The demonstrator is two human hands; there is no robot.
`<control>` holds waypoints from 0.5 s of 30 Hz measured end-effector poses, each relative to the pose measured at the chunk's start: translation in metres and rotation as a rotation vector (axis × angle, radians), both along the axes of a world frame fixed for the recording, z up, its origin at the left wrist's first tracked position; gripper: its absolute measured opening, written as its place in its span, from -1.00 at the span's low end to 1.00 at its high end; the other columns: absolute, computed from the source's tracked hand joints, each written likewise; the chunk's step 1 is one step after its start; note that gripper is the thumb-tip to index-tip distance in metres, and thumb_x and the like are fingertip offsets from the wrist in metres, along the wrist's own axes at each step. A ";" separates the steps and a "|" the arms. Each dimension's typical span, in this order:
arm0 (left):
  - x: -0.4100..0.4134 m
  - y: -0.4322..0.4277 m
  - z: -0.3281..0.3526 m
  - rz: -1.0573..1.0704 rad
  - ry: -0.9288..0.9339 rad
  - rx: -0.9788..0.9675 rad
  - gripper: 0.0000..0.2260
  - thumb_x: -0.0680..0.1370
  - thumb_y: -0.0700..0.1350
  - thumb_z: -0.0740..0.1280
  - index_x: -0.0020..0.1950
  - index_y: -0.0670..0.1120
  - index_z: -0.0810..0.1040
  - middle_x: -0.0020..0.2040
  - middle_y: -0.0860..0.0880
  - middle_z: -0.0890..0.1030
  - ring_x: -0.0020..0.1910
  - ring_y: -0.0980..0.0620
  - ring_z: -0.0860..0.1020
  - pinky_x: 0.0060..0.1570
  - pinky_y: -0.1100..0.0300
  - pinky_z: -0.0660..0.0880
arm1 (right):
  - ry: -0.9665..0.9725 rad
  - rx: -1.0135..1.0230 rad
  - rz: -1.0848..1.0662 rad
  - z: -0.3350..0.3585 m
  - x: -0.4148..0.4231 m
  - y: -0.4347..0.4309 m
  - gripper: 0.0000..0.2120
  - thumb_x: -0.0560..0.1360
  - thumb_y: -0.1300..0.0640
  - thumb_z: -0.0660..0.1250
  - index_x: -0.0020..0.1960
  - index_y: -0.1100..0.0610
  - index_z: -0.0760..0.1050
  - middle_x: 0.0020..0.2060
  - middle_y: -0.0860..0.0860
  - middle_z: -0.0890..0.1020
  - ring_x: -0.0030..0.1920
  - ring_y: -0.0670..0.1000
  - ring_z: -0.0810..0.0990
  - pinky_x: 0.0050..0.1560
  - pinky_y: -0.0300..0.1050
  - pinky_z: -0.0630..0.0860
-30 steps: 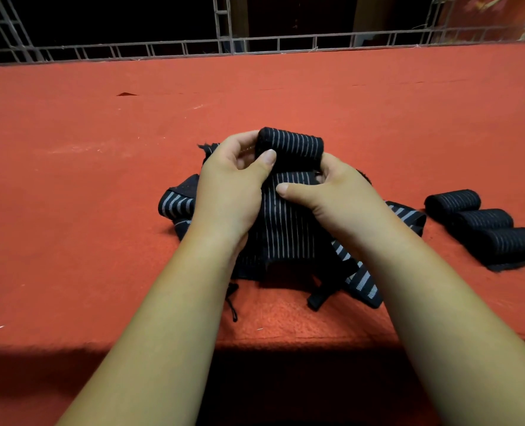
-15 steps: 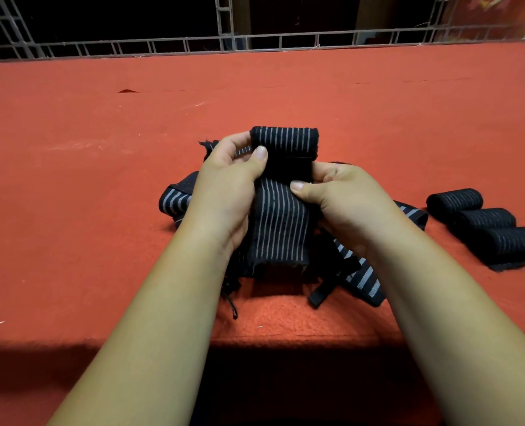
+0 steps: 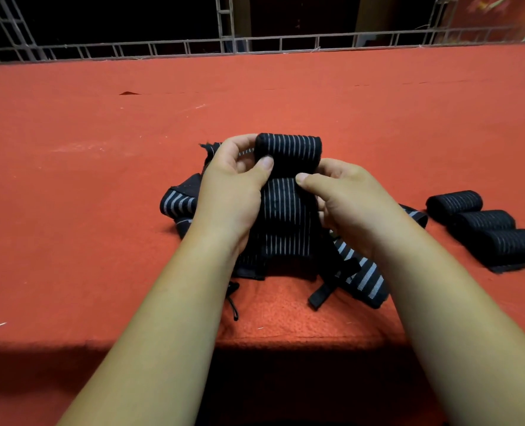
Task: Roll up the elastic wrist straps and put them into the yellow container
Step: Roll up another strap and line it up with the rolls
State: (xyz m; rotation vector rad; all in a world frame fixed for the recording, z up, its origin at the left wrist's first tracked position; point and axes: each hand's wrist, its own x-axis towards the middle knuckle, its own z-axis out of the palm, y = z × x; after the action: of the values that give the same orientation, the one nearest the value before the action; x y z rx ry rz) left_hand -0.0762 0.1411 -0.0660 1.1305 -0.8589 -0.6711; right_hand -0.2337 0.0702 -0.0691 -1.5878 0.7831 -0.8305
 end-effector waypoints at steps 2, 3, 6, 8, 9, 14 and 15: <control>-0.002 0.002 0.000 -0.004 -0.018 0.000 -0.74 0.69 -0.31 0.37 0.22 0.04 0.63 0.11 -0.03 0.78 0.09 -0.08 0.77 0.04 -0.02 0.71 | -0.051 0.013 -0.036 0.001 0.001 0.000 -0.71 0.55 -0.12 0.44 0.24 -0.10 0.66 -0.07 -0.04 0.77 -0.17 0.10 0.73 -0.13 0.11 0.63; -0.003 0.002 0.000 -0.011 -0.021 -0.002 -0.73 0.68 -0.33 0.36 0.21 0.04 0.63 0.11 -0.03 0.78 0.08 -0.07 0.77 0.02 0.00 0.71 | -0.079 0.021 -0.051 0.002 0.001 0.000 -0.69 0.55 -0.17 0.45 0.26 -0.12 0.66 -0.06 -0.07 0.78 -0.14 0.05 0.77 -0.11 0.09 0.68; -0.005 0.004 0.001 -0.039 -0.037 -0.015 -0.70 0.68 -0.36 0.35 0.22 0.02 0.65 0.11 -0.03 0.78 0.10 -0.03 0.76 0.02 0.07 0.68 | -0.075 -0.017 -0.092 0.006 0.001 0.005 -0.68 0.65 -0.27 0.35 0.24 -0.11 0.67 -0.30 -0.24 0.70 -0.33 -0.20 0.68 -0.31 -0.23 0.60; -0.005 0.005 0.002 -0.066 -0.055 -0.031 -0.70 0.67 -0.37 0.35 0.25 -0.01 0.66 0.14 -0.04 0.78 0.15 -0.03 0.75 0.12 0.04 0.68 | -0.035 -0.024 -0.127 0.006 0.004 0.003 -0.54 0.61 -0.42 0.27 0.20 -0.12 0.71 -0.15 -0.18 0.77 -0.13 -0.12 0.76 -0.02 0.05 0.72; -0.006 0.005 0.003 -0.080 -0.070 -0.037 -0.70 0.68 -0.37 0.35 0.27 -0.03 0.66 0.15 -0.04 0.78 0.19 -0.03 0.75 0.19 0.02 0.67 | -0.022 -0.009 -0.149 0.006 0.005 0.004 -0.46 0.56 -0.49 0.23 0.19 -0.14 0.72 -0.05 -0.13 0.80 0.00 -0.02 0.78 0.17 0.21 0.69; -0.010 0.009 0.006 -0.105 -0.162 -0.059 -0.68 0.68 -0.39 0.34 0.34 -0.07 0.64 0.21 -0.03 0.76 0.27 0.02 0.71 0.33 0.04 0.62 | -0.181 0.163 -0.183 0.008 0.009 0.007 -0.40 0.62 -0.40 0.20 0.18 0.07 0.74 0.05 0.08 0.81 0.10 0.16 0.80 0.32 0.29 0.62; -0.011 0.009 0.007 -0.103 -0.163 -0.058 -0.68 0.68 -0.39 0.33 0.34 -0.07 0.64 0.22 -0.03 0.76 0.27 0.02 0.71 0.35 0.03 0.61 | -0.228 0.178 -0.185 0.009 0.009 0.008 -0.45 0.68 -0.31 0.20 0.18 0.11 0.73 0.06 0.10 0.80 0.10 0.17 0.80 0.31 0.28 0.63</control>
State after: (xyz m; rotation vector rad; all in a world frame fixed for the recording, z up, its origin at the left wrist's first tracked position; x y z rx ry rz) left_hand -0.0869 0.1498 -0.0593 1.1048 -1.0745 -0.6402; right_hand -0.2247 0.0786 -0.0606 -1.2521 0.8223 -1.0256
